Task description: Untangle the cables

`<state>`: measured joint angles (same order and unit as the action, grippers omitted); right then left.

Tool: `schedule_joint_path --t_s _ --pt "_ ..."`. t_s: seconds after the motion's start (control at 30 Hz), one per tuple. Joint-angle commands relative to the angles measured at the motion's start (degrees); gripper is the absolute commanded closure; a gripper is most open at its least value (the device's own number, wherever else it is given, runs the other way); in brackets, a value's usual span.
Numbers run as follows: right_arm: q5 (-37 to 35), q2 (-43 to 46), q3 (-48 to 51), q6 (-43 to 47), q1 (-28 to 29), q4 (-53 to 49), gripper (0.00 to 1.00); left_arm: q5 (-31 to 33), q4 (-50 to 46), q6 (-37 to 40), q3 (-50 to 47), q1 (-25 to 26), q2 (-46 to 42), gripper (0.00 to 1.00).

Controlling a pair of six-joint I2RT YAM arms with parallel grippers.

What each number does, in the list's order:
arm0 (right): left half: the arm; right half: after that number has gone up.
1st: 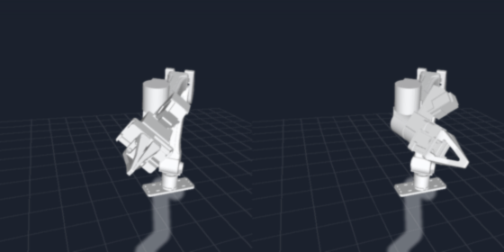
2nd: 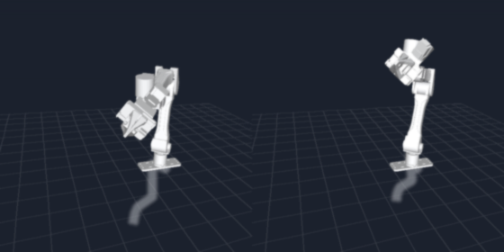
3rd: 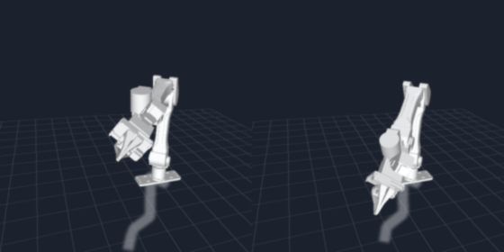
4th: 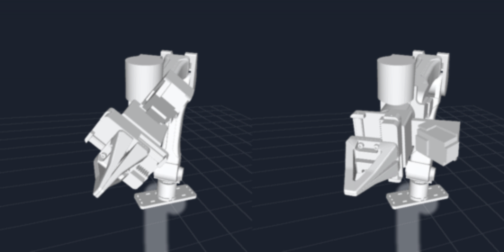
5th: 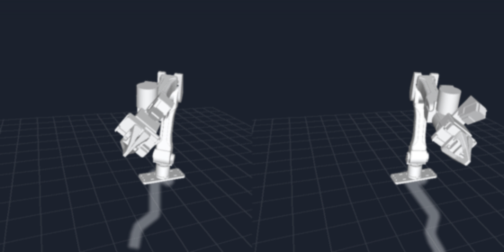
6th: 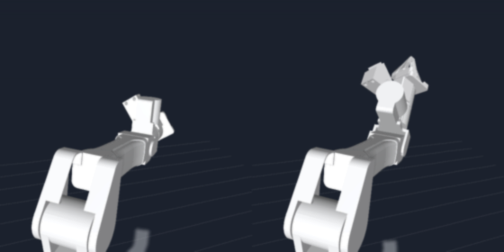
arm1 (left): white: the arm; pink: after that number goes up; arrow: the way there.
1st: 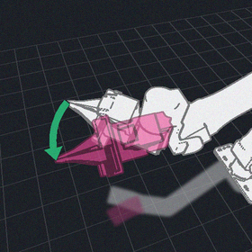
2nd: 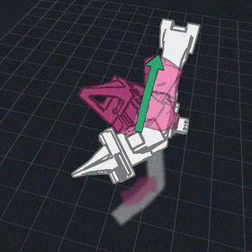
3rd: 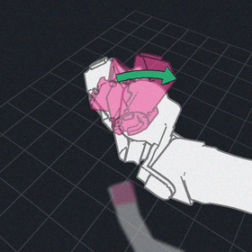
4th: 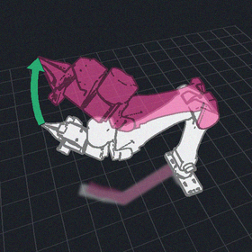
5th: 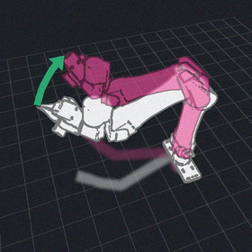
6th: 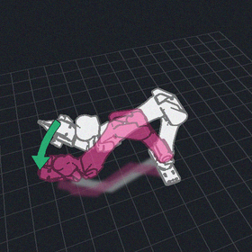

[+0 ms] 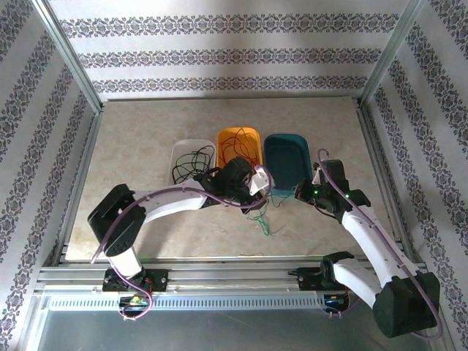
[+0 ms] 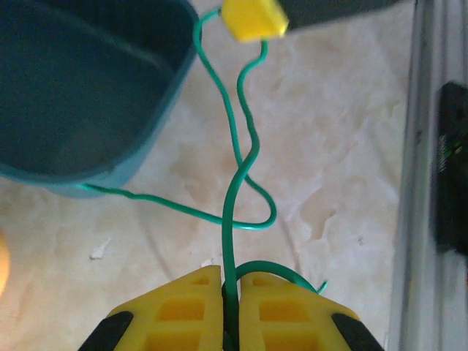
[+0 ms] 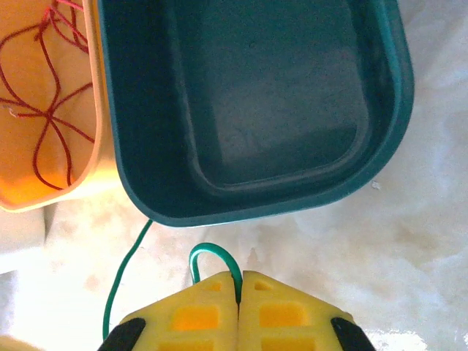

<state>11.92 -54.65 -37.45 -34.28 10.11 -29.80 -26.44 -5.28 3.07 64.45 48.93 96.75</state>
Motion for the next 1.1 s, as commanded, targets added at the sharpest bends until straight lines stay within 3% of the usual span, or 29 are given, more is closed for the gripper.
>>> schedule_joint_path --t_s 0.0,0.37,0.67,1.07 --pt "-7.5 1.6 1.3 -1.5 -1.5 -0.3 1.0 -3.4 -0.5 -2.2 -1.6 -2.5 -3.4 1.0" --pt "11.7 -3.2 -0.6 6.0 -0.1 2.3 1.0 -11.5 4.8 -8.5 -2.1 -7.0 -8.1 1.0" --pt "17.5 -9.5 -4.8 10.2 7.6 2.5 1.0 -12.4 7.6 -10.6 -1.6 -8.0 -7.7 1.0" --pt "22.3 -15.4 -8.1 12.4 12.0 2.9 1.0 -14.3 14.4 -16.0 -2.3 -9.3 -9.2 1.0"
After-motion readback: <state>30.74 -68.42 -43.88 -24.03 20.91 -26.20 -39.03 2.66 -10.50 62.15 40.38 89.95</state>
